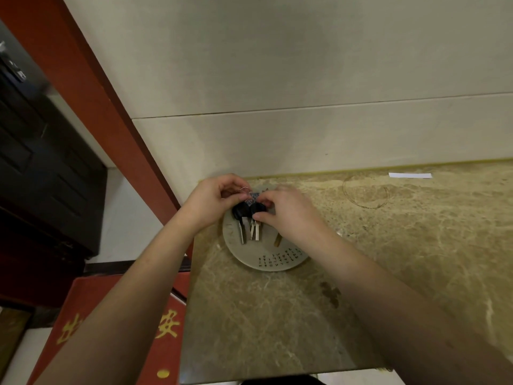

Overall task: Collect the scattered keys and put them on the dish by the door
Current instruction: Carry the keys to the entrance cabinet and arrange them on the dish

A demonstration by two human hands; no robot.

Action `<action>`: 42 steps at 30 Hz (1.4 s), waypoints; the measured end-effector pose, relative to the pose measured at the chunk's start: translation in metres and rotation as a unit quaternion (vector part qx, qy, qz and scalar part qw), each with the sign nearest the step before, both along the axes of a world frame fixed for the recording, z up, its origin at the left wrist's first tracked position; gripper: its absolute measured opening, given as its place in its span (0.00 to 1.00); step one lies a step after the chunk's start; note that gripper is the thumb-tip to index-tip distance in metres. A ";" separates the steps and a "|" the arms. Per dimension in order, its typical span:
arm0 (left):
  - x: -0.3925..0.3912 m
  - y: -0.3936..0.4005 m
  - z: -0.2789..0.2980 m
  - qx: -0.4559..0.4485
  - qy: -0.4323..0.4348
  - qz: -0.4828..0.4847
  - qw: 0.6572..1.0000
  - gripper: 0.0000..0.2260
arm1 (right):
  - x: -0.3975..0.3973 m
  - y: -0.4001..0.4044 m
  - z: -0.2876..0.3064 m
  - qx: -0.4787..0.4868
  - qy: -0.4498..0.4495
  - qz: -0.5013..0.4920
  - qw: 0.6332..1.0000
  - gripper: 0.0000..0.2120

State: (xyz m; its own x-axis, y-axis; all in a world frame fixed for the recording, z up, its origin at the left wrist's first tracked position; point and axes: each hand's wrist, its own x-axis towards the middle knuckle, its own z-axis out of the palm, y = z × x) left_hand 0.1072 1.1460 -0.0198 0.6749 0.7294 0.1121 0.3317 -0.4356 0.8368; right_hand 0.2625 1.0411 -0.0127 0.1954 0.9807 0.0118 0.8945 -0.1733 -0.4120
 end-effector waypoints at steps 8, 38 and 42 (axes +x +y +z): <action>-0.005 -0.004 0.003 0.047 0.039 -0.007 0.998 0.16 | -0.007 -0.003 -0.005 0.018 -0.015 -0.023 0.999 0.19; -0.004 -0.020 0.004 0.073 0.094 -0.043 0.992 0.19 | -0.004 -0.013 -0.007 0.021 -0.007 -0.061 0.998 0.19; -0.002 -0.021 0.008 0.094 0.158 -0.103 0.978 0.24 | -0.004 -0.013 -0.010 0.028 -0.019 -0.065 0.997 0.19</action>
State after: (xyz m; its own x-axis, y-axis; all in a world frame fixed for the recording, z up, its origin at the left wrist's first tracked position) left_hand 0.1055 1.1254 -0.0118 0.8279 0.5608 -0.0066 0.4492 -0.6561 0.6065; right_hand 0.2582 1.0278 -0.0232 0.3184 0.9450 0.0749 0.8815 -0.2661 -0.3901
